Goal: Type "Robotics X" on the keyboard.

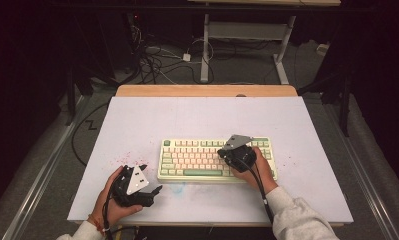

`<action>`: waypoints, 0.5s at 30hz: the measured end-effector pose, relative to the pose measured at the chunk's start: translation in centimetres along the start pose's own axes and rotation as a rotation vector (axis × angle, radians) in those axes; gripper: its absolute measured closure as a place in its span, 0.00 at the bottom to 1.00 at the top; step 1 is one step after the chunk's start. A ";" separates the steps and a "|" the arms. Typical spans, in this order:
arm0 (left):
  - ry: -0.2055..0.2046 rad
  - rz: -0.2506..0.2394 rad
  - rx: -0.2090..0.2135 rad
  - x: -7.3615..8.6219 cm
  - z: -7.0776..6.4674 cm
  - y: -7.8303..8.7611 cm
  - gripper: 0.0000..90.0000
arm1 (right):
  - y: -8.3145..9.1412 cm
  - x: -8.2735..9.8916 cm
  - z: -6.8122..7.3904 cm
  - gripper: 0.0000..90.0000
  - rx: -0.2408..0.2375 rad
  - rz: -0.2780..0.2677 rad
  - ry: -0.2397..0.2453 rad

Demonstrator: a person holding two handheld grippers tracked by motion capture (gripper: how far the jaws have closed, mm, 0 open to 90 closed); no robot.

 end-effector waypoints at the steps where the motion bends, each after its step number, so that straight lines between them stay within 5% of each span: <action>1: 0.000 0.001 0.000 0.0 0.0 0.0 0.19 | 0.1 0.0 0.0 1.00 0.002 -0.003 0.004; 15: -0.001 0.009 0.001 0.1 0.0 -0.1 0.19 | 1.6 -0.8 -0.5 0.94 0.005 -0.067 -0.015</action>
Point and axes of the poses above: each handheld gripper's, and its own axes: y roughly backward along the jaws, x roughly out of its underside, z roughly to its left, the point moved 10 cm from there along -y, roughly forward along the jaws, and after that the axes turned 9 degrees about x, right-handed, at the moved point
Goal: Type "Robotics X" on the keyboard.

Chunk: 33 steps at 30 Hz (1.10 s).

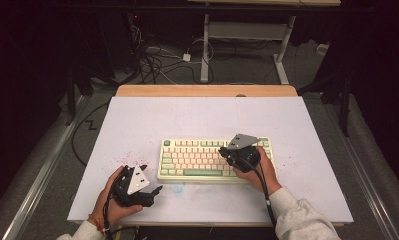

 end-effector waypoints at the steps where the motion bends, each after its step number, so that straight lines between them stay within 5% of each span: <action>1: 0.001 0.000 0.000 0.0 0.0 0.0 0.19 | 0.1 0.0 0.0 0.93 -0.001 -0.004 -0.002; 6: 0.002 -0.001 0.000 0.0 0.0 0.0 0.19 | 0.7 -0.3 -0.2 0.83 0.004 -0.027 -0.007; 18: 0.010 0.002 -0.005 0.1 0.1 0.1 0.21 | 3.0 -1.2 -0.7 0.38 0.048 -0.118 -0.004; 33: 0.014 -0.004 -0.008 -0.1 0.1 0.1 0.22 | 6.4 0.1 -1.8 0.25 0.121 -0.183 -0.021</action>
Point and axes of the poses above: each handheld gripper's, and its own axes: y roughly backward along the jaws, x roughly out of its underside, z roughly to its left, the point moved 10 cm from there along -y, roughly forward along the jaws, and after that the axes turned 9 degrees about x, right-handed, at the moved point
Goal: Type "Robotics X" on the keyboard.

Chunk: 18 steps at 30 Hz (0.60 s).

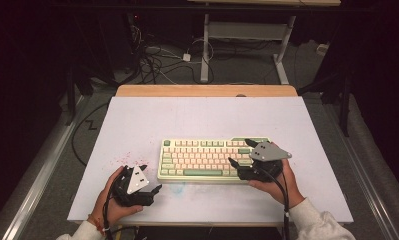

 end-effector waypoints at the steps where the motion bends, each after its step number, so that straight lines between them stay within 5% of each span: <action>1: 0.001 -0.001 0.000 0.0 0.0 0.0 0.23 | 0.2 0.2 0.0 0.25 0.002 0.004 -0.002; 18: 0.028 -0.022 0.017 -0.5 0.0 0.3 0.32 | 3.5 3.6 -1.8 0.26 0.061 0.007 -0.010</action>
Point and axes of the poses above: each handheld gripper's, and its own axes: y roughly backward along the jaws, x roughly out of its underside, z roughly to its left, the point moved 10 cm from there along -y, roughly forward along the jaws, and after that the axes turned 9 degrees about x, right-handed, at the moved point
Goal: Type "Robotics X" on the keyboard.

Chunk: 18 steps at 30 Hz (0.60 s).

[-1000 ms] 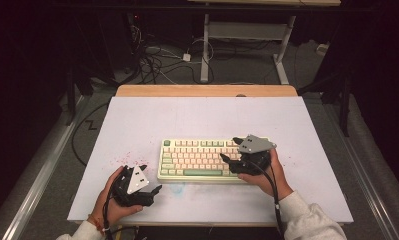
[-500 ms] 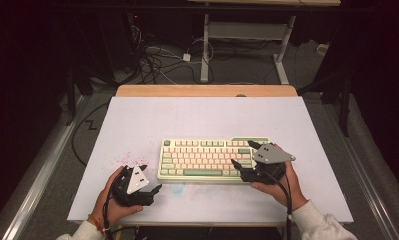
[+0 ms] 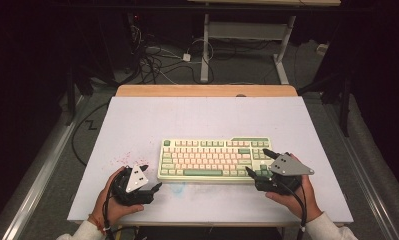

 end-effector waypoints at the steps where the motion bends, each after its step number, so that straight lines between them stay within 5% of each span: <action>1: 0.005 -0.008 0.006 -0.1 -0.1 0.1 0.34 | 0.1 0.2 -0.1 0.26 0.003 -0.001 0.000; 7: 0.039 -0.008 0.030 -0.5 -0.1 0.2 0.49 | 0.7 1.6 -0.2 0.26 0.017 0.024 0.015; 13: 0.086 -0.004 0.080 -1.4 0.1 0.6 0.85 | 1.4 2.4 -0.1 0.26 0.023 0.032 0.014; 18: 0.066 0.034 0.095 -2.2 -0.1 0.2 0.97 | 1.8 3.0 0.1 0.26 0.024 0.044 0.017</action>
Point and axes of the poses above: each handheld gripper's, and its own axes: y roughly backward along the jaws, x roughly out of its underside, z roughly to its left, the point moved 10 cm from there along -y, roughly forward along the jaws, and after that the axes turned 9 degrees about x, right-handed, at the moved point
